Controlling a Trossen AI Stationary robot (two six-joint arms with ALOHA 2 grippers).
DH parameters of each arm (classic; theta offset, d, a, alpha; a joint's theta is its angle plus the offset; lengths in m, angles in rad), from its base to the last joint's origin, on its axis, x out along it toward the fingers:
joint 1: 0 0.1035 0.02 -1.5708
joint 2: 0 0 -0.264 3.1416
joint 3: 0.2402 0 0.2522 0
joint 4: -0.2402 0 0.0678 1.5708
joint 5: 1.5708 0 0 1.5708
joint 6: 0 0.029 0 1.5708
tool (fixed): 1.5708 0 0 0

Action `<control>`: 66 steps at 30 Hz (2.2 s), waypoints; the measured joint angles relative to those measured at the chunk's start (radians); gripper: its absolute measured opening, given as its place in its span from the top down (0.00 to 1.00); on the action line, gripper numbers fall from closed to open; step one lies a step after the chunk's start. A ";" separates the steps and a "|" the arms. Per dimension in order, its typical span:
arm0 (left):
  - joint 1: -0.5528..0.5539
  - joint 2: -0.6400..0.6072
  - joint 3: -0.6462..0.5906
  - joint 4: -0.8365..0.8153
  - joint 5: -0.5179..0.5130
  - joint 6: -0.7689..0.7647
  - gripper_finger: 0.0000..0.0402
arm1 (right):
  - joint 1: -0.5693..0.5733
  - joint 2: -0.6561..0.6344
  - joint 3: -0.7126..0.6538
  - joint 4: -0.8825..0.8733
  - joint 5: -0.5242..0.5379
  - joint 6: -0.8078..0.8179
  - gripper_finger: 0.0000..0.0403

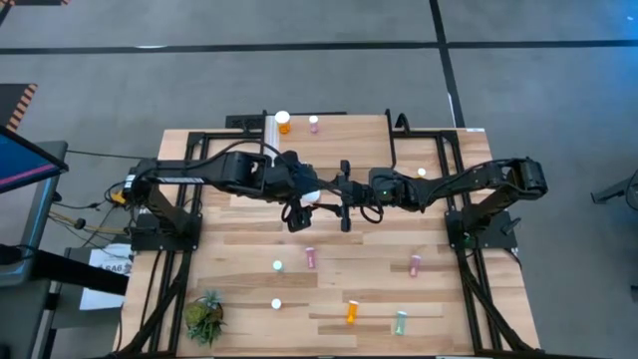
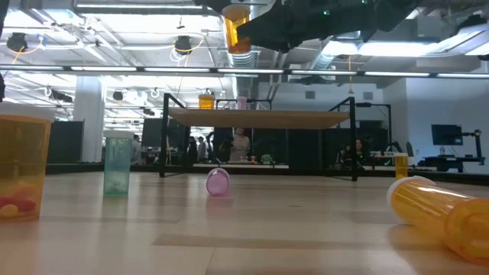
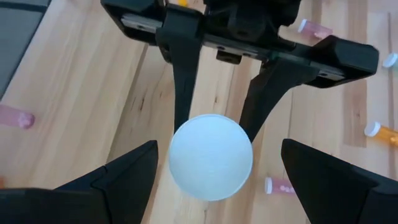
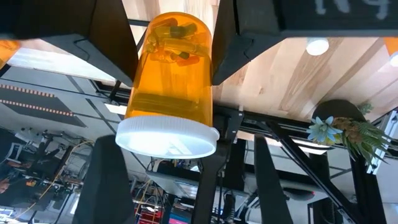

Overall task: Pick and place medicine bottles onto shelf by color
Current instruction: Put the large orange pill bottle on the shelf align with the other large orange pill bottle

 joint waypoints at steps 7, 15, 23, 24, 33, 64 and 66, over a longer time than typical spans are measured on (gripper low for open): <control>0.000 0.000 0.000 0.002 -0.021 -0.006 0.19 | 0.000 0.000 0.000 0.000 0.000 0.000 0.50; 0.002 0.000 0.000 -0.002 -0.024 -0.006 0.19 | 0.000 0.000 0.000 0.000 0.000 0.000 0.50; 0.003 0.000 -0.001 -0.039 -0.026 -0.008 0.19 | 0.000 0.000 0.000 0.000 0.000 0.000 0.50; 0.003 0.000 0.000 -0.040 -0.026 -0.008 0.19 | 0.000 0.000 0.000 0.000 0.000 0.000 0.50; 0.003 0.000 -0.001 -0.039 -0.019 -0.008 0.19 | 0.000 0.000 0.000 0.000 0.000 0.006 0.50; 0.002 0.000 -0.001 -0.037 -0.027 0.010 0.49 | 0.010 0.000 0.000 0.000 0.001 0.001 0.48; 0.002 0.000 -0.001 -0.037 -0.027 0.011 0.49 | 0.010 0.000 0.000 0.000 0.000 0.001 0.47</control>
